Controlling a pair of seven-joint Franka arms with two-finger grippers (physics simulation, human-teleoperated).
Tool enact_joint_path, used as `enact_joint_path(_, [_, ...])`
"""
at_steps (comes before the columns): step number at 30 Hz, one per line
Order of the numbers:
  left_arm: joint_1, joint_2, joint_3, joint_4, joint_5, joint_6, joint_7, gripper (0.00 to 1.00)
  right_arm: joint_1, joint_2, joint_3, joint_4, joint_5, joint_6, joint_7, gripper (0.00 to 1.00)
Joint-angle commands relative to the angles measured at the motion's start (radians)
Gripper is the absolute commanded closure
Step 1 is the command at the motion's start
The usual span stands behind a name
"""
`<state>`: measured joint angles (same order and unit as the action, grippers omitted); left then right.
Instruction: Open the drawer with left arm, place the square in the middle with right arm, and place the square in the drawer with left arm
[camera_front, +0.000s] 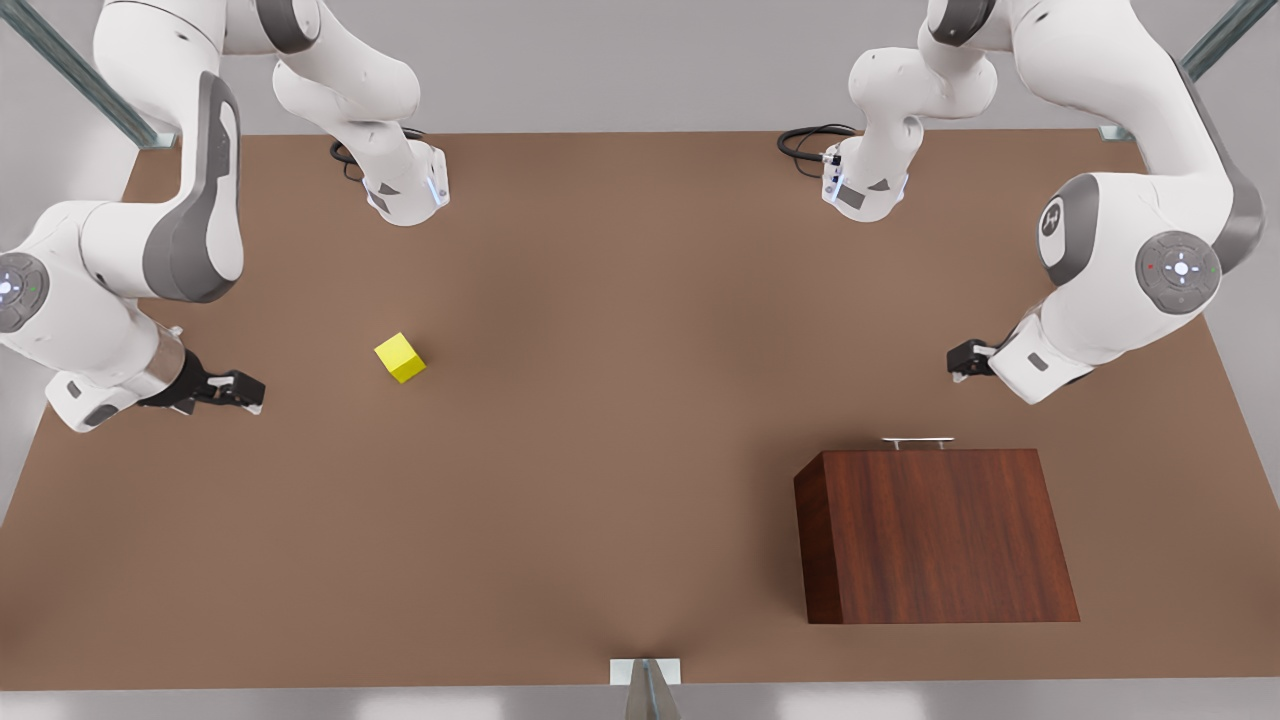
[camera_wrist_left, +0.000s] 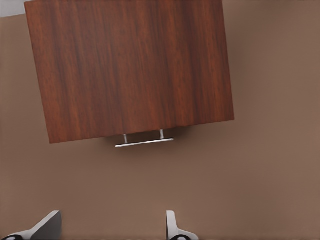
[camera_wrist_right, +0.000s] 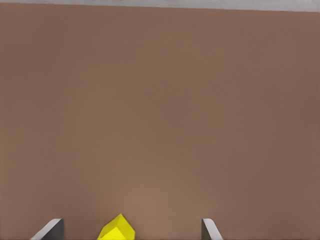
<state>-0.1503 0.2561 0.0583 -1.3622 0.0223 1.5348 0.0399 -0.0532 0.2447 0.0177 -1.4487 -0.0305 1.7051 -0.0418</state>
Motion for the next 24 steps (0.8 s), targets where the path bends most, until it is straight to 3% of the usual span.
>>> enact_joint_path(1, [0.0, 0.0, 0.0, 0.0, 0.004, 0.001, 0.0, 0.0, 0.0, 0.001, 0.001, 0.001, 0.001, 0.004, 0.003, 0.0])
enact_joint_path(2, [0.002, -0.005, 0.0, -0.008, 0.004, 0.002, -0.018, 0.0, 0.001, -0.002, 0.002, -0.001, 0.003, -0.008, -0.006, 0.0])
enact_joint_path(5, [0.002, -0.13, 0.0, -0.253, 0.002, 0.194, -0.426, 0.0, 0.009, -0.024, 0.008, -0.061, 0.004, -0.013, -0.007, 0.0])
enact_joint_path(6, [0.002, -0.195, 0.0, -0.383, -0.001, 0.31, -0.604, 0.0, 0.012, -0.033, 0.01, -0.105, 0.012, 0.004, -0.009, 0.0])
enact_joint_path(11, [0.0, -0.324, 0.0, -0.747, -0.051, 0.715, -1.006, 0.0, 0.012, -0.153, 0.044, -0.416, 0.035, 0.232, -0.134, 0.0])
enact_joint_path(14, [0.0, -0.318, 0.0, -0.808, -0.12, 0.82, -1.097, 0.0, -0.01, -0.147, 0.039, -0.536, 0.084, 0.246, -0.355, 0.0])
enact_joint_path(16, [0.0, -0.287, 0.0, -0.828, -0.14, 0.901, -1.229, 0.0, -0.028, -0.148, 0.038, -0.709, 0.113, 0.432, -0.435, 0.0])
enact_joint_path(24, [0.0, -0.23, 0.0, -0.897, -0.272, 1.064, -1.387, 0.0, 0.033, -0.096, 0.048, -0.952, 0.107, 0.705, -0.595, 0.0])
